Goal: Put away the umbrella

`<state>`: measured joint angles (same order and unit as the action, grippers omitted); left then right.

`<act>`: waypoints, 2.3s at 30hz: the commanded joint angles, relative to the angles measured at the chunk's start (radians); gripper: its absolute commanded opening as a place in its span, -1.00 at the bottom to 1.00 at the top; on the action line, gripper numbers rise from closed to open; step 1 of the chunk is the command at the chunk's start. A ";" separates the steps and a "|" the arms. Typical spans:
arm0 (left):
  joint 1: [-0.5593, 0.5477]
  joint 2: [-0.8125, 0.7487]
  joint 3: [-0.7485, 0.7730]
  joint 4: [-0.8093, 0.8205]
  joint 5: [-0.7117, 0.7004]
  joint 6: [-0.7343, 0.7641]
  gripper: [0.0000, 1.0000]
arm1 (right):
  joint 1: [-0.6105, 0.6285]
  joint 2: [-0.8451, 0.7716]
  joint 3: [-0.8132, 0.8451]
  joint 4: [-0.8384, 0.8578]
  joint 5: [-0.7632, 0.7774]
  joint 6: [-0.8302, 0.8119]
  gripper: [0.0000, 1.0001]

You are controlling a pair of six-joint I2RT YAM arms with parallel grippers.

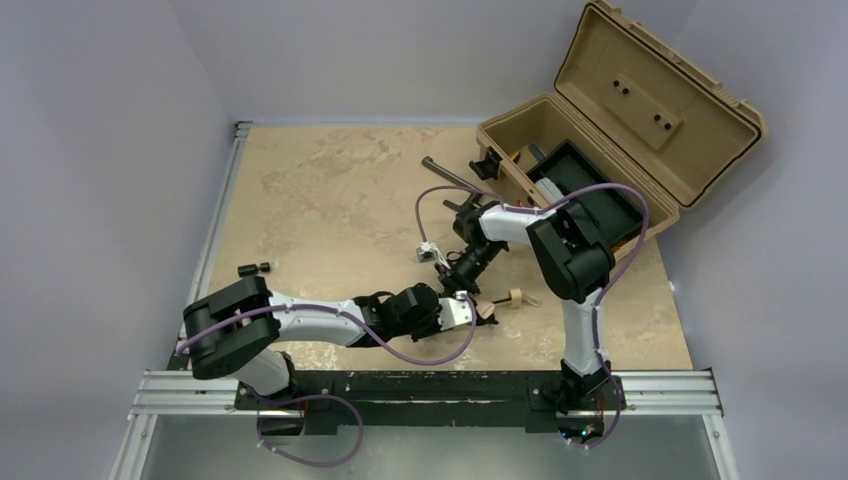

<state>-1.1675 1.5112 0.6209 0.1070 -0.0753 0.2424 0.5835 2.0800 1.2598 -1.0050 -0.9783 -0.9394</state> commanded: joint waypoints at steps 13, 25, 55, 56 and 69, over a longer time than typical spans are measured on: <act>0.080 0.241 -0.199 0.277 0.243 -0.587 -1.00 | -0.190 -0.567 -0.132 0.382 0.139 -0.208 0.98; 0.234 0.455 -0.149 0.282 0.482 -0.729 -1.00 | -0.204 -0.725 -0.388 0.189 0.153 -0.822 0.81; 0.428 0.150 -0.125 0.359 0.420 -0.846 0.04 | 0.013 -0.470 -0.450 0.459 0.502 -0.297 -1.00; 0.429 0.104 -0.129 0.341 0.397 -0.826 0.07 | 0.013 -0.450 -0.438 0.450 0.501 -0.284 -1.00; 0.313 -0.613 -0.436 0.273 0.070 -0.376 0.13 | 0.010 -0.125 -0.237 0.325 0.464 -0.145 -1.00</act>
<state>-0.7696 1.0592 0.2607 0.3981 0.1356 -0.3729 0.5934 1.7672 1.0451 -0.5858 -0.6483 -1.1179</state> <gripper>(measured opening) 0.560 0.328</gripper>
